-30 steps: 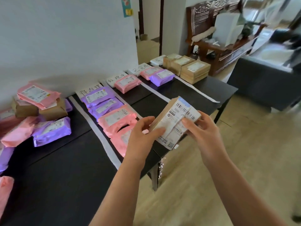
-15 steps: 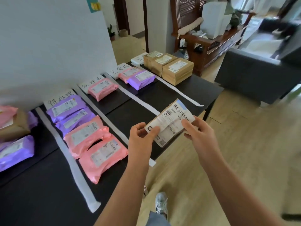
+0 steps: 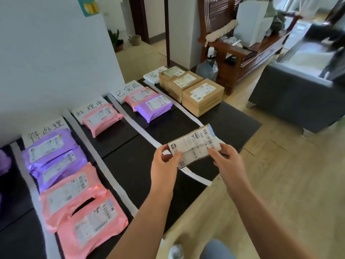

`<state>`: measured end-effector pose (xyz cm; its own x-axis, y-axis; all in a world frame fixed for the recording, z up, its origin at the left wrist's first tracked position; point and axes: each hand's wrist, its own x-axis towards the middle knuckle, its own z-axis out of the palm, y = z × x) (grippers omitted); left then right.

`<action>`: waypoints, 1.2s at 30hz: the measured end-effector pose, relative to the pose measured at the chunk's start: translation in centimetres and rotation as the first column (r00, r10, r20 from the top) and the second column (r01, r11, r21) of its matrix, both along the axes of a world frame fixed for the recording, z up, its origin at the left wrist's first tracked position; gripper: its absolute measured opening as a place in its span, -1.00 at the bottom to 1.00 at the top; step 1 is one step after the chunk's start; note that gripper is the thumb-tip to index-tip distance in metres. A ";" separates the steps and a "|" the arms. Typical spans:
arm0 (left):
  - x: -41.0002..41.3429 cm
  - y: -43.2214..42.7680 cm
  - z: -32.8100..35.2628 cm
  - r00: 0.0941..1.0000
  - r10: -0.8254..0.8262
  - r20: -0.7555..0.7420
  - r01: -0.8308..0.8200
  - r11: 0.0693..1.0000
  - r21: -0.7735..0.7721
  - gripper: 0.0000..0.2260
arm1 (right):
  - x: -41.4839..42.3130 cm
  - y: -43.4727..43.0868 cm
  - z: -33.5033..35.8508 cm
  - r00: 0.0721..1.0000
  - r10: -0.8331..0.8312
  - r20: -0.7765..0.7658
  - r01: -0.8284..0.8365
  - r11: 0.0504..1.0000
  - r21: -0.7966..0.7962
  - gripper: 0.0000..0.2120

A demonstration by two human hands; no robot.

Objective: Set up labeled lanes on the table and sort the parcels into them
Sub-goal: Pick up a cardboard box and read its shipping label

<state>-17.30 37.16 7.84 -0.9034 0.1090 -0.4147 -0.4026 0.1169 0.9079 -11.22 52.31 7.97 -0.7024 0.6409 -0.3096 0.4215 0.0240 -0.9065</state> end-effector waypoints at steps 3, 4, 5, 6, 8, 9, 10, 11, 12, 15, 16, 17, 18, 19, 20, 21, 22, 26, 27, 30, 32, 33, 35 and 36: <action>-2.9 1.9 -1.2 1.000 0.010 0.010 -0.009 0.998 -0.057 -0.59 | -3.8 2.5 -0.6 0.997 0.061 0.057 -0.061 0.998 -0.004 -0.81; -4.0 2.6 -1.6 1.000 0.024 0.007 -0.023 0.997 -0.078 -0.59 | -5.3 3.4 -1.0 0.994 0.081 0.075 -0.081 0.997 -0.003 -0.76; -5.1 3.4 -2.0 0.999 0.042 0.007 -0.041 0.994 -0.100 -0.59 | -6.8 4.2 -1.5 0.990 0.101 0.096 -0.101 0.995 0.001 -0.70; -6.0 4.3 -2.5 0.998 0.066 0.014 -0.064 0.990 -0.126 -0.62 | -8.3 5.1 -2.1 0.985 0.127 0.118 -0.129 0.992 0.009 -0.65; -7.6 6.0 -3.2 0.989 0.141 0.034 -0.133 0.976 -0.172 -0.70 | -11.1 6.8 -3.1 0.966 0.204 0.156 -0.209 0.978 0.013 -0.59; -8.4 6.9 -3.5 0.981 0.191 0.043 -0.179 0.965 -0.189 -0.74 | -12.4 7.8 -3.5 0.953 0.251 0.171 -0.257 0.966 0.013 -0.58; -9.1 7.8 -3.9 0.969 0.241 0.052 -0.225 0.951 -0.210 -0.78 | -13.7 8.8 -3.8 0.936 0.299 0.184 -0.307 0.952 0.016 -0.58; -9.9 8.7 -4.3 0.959 0.278 0.060 -0.257 0.938 -0.234 -0.80 | -15.1 9.7 -4.0 0.919 0.342 0.196 -0.353 0.936 0.022 -0.58; -10.8 9.5 -4.6 0.953 0.295 0.070 -0.269 0.928 -0.257 -0.82 | -16.4 10.6 -4.3 0.902 0.378 0.208 -0.392 0.920 0.027 -0.59; -13.1 11.1 -6.0 0.948 0.303 0.100 -0.265 0.921 -0.286 -0.79 | -20.0 12.5 -5.4 0.854 0.460 0.244 -0.483 0.875 0.038 -0.58; -13.9 11.4 -6.3 0.947 0.305 0.106 -0.265 0.922 -0.283 -0.76 | -21.1 12.9 -5.8 0.838 0.481 0.259 -0.507 0.861 0.041 -0.57; -14.7 11.6 -6.6 0.945 0.307 0.115 -0.267 0.923 -0.276 -0.73 | -22.1 13.1 -6.2 0.821 0.501 0.274 -0.530 0.847 0.040 -0.56; -15.6 11.8 -6.8 0.944 0.307 0.122 -0.267 0.926 -0.266 -0.69 | -23.2 13.3 -6.6 0.805 0.520 0.286 -0.552 0.833 0.036 -0.55; -16.6 11.9 -7.0 0.944 0.304 0.126 -0.265 0.929 -0.259 -0.67 | -24.2 13.4 -6.8 0.790 0.536 0.298 -0.569 0.822 0.031 -0.54; -17.7 11.9 -7.2 0.947 0.298 0.124 -0.259 0.931 -0.259 -0.65 | -25.2 13.3 -7.2 0.779 0.547 0.307 -0.583 0.812 0.031 -0.54; -18.8 11.9 -7.5 0.949 0.291 0.118 -0.252 0.931 -0.264 -0.65 | -26.2 13.3 -7.5 0.770 0.558 0.309 -0.595 0.803 0.034 -0.54; -19.8 11.9 -7.8 0.953 0.282 0.114 -0.244 0.932 -0.268 -0.65 | -27.1 13.2 -7.7 0.763 0.568 0.307 -0.606 0.795 0.036 -0.54; -23.0 11.9 -9.1 0.964 0.233 0.125 -0.190 0.939 -0.285 -0.69 | -29.9 12.8 -8.7 0.745 0.595 0.303 -0.634 0.772 0.042 -0.55; -23.6 12.0 -9.3 0.965 0.224 0.135 -0.178 0.941 -0.288 -0.66 | -30.4 12.7 -8.9 0.739 0.600 0.307 -0.639 0.768 0.040 -0.54; -24.8 12.2 -9.9 0.965 0.221 0.143 -0.168 0.936 -0.308 -0.62 | -31.8 12.4 -9.6 0.720 0.610 0.332 -0.656 0.754 0.036 -0.53; -25.4 12.2 -10.0 0.963 0.233 0.136 -0.180 0.930 -0.319 -0.64 | -32.5 12.2 -9.9 0.705 0.621 0.341 -0.669 0.742 0.032 -0.52; -25.6 12.3 -10.0 0.965 0.229 0.132 -0.176 0.929 -0.325 -0.65 | -32.8 12.1 -10.1 0.701 0.627 0.340 -0.674 0.738 0.029 -0.51; -25.9 12.4 -10.1 0.969 0.211 0.125 -0.157 0.926 -0.344 -0.68 | -33.1 11.9 -10.3 0.703 0.627 0.336 -0.671 0.741 0.021 -0.50; -26.0 12.5 -10.1 0.970 0.207 0.128 -0.151 0.923 -0.354 -0.69 | -33.2 11.9 -10.4 0.707 0.623 0.335 -0.666 0.745 0.020 -0.49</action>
<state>-43.30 49.63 -2.30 -0.8134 -0.2208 -0.5383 -0.5817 0.3185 0.7484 -44.45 64.24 -2.44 -0.8503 0.1138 -0.5139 0.4969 0.4957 -0.7123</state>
